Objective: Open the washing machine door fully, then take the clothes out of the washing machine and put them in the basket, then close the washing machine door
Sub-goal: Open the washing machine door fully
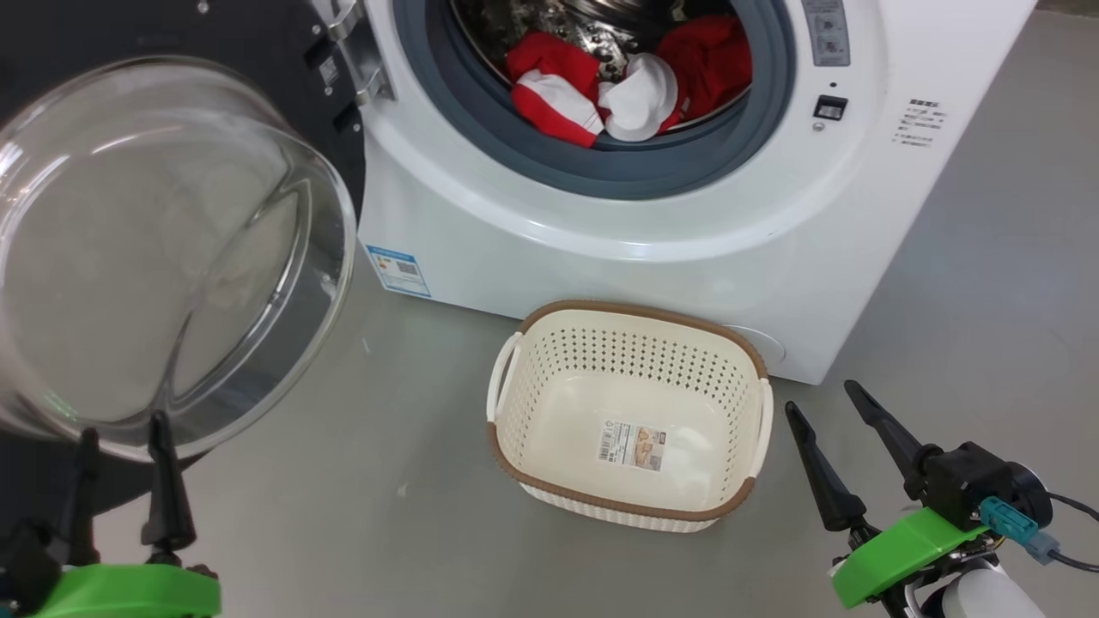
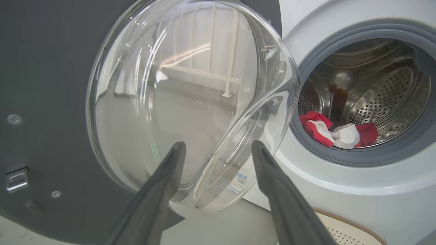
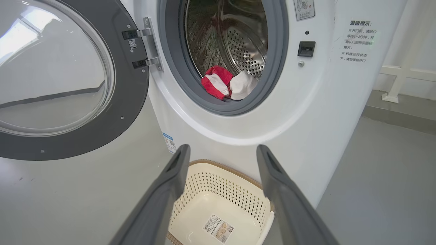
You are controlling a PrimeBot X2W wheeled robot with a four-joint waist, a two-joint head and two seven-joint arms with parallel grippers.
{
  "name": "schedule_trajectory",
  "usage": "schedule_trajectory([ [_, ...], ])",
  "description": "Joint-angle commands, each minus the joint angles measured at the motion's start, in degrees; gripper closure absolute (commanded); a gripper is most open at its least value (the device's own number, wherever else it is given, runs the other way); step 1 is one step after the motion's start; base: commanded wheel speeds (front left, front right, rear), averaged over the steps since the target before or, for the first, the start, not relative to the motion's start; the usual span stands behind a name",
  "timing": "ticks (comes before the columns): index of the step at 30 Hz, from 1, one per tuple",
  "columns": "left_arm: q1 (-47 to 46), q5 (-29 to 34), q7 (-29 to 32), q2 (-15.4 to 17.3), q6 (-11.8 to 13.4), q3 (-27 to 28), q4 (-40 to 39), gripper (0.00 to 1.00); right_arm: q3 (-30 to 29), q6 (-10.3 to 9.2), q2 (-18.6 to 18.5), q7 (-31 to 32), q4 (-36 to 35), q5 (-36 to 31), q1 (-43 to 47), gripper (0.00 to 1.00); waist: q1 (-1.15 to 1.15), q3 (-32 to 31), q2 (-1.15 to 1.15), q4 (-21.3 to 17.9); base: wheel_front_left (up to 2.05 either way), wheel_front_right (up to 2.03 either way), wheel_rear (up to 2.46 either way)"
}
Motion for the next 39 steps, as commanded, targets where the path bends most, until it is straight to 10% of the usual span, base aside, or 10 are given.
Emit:
schedule_trajectory([
  [1,0.39,-0.42,-0.29,1.9,-0.31,1.05,-2.18,0.0,0.58,0.36,-0.02,-0.54,-1.66,0.32,0.68,0.0,0.0,-0.24,0.0,-0.91,0.0,0.0,0.0],
  [39,3.62,-4.66,-0.29,7.0,-0.32,-15.2,-10.04,0.0,-7.02,0.36,2.37,-0.54,-4.68,-0.74,3.12,0.0,0.0,0.53,0.0,-18.76,0.0,0.0,0.0],
])
